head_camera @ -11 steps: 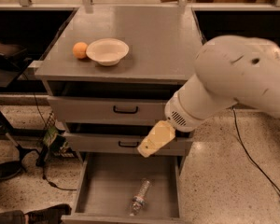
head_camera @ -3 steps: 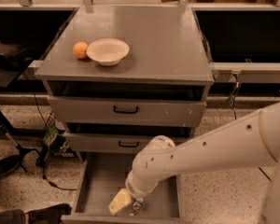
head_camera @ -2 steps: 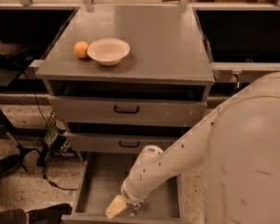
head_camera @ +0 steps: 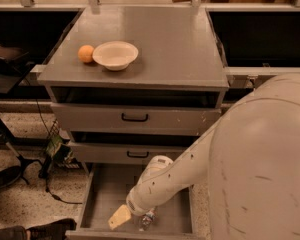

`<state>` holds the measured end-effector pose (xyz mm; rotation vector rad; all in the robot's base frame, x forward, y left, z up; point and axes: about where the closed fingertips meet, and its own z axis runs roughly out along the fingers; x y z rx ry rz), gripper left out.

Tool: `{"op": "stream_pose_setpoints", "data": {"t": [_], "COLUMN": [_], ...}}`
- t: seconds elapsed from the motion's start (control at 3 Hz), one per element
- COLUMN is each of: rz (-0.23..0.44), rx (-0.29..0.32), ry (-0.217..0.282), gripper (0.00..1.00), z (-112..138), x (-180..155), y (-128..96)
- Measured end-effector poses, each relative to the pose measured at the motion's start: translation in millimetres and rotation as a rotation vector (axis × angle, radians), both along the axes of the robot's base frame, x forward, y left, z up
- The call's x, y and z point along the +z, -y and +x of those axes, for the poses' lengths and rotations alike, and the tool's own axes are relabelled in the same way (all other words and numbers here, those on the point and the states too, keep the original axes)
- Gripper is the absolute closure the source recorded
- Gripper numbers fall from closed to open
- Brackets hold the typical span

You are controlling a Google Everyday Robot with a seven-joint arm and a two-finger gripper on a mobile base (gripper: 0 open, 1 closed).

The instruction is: Pick water bottle from bottom drawer and place on counter

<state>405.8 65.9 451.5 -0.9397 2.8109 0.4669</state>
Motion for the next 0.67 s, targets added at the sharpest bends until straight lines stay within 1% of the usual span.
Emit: {"op": "stream_pose_setpoints", "data": {"t": [0.33,0.67], "rz": [0.021,0.031], "rx": [-0.115,-0.238], "ry": [-0.027,-0.058], "gripper": [0.0,0.0], "z": [13,37], "x": [-8,-24], "y": [12,24]}}
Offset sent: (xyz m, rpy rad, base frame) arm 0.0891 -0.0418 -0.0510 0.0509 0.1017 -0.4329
